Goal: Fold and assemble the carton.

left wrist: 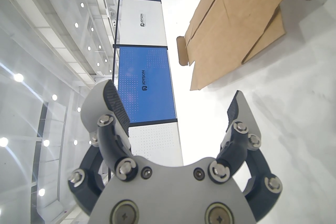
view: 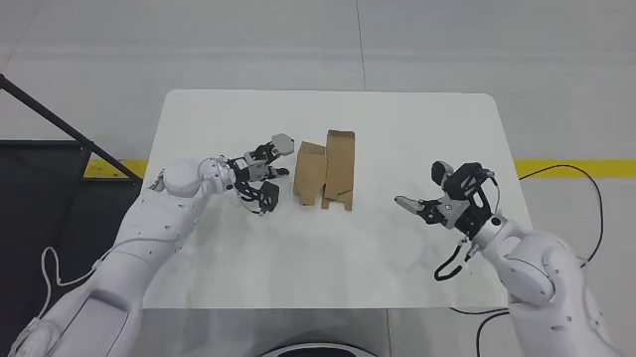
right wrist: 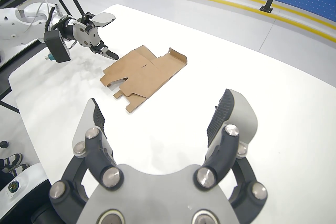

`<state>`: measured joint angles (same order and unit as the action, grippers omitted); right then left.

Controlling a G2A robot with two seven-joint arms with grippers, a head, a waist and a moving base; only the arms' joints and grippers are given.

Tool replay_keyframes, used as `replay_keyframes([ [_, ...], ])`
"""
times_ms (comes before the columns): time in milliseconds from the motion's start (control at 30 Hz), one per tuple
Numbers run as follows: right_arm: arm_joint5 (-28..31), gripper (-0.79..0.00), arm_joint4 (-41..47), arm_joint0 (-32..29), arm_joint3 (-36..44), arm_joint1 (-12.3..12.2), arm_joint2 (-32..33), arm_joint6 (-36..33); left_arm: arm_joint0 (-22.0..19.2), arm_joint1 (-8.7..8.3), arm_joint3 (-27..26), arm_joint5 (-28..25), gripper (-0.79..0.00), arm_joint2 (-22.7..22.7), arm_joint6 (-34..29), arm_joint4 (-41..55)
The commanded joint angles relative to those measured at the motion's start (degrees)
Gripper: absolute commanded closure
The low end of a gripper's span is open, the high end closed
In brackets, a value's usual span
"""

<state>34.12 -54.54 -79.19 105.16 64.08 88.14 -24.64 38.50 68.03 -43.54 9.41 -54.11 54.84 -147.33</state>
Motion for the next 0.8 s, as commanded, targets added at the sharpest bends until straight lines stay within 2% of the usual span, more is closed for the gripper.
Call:
replay_keyframes([
  [0,-0.1,-0.785,0.0,0.0,0.1,-0.1,0.0,0.0,-1.0,0.62,1.6,0.3,-0.773,1.2,0.1,0.2],
  [333,0.0,-0.785,0.6,-0.2,0.1,-0.5,0.2,0.2,-4.7,3.53,8.5,1.8,-0.745,6.1,0.5,0.9],
  [400,-0.1,-0.785,0.6,-0.2,0.0,-0.5,0.1,0.3,-5.2,4.01,9.7,2.3,-0.711,6.7,0.9,1.3],
  [567,-0.2,-0.785,0.6,-0.2,0.1,-0.7,0.0,0.5,-6.4,5.02,12.2,3.3,-0.576,8.0,2.5,2.3],
  [667,-0.2,-0.785,0.8,-0.4,0.3,-0.8,0.0,0.7,-7.0,5.60,13.5,3.7,-0.391,8.8,2.9,2.4],
  [767,-0.4,-0.785,0.9,-0.5,0.6,-0.9,0.0,0.7,-7.7,6.19,14.6,3.6,-0.369,9.6,2.8,2.3],
])
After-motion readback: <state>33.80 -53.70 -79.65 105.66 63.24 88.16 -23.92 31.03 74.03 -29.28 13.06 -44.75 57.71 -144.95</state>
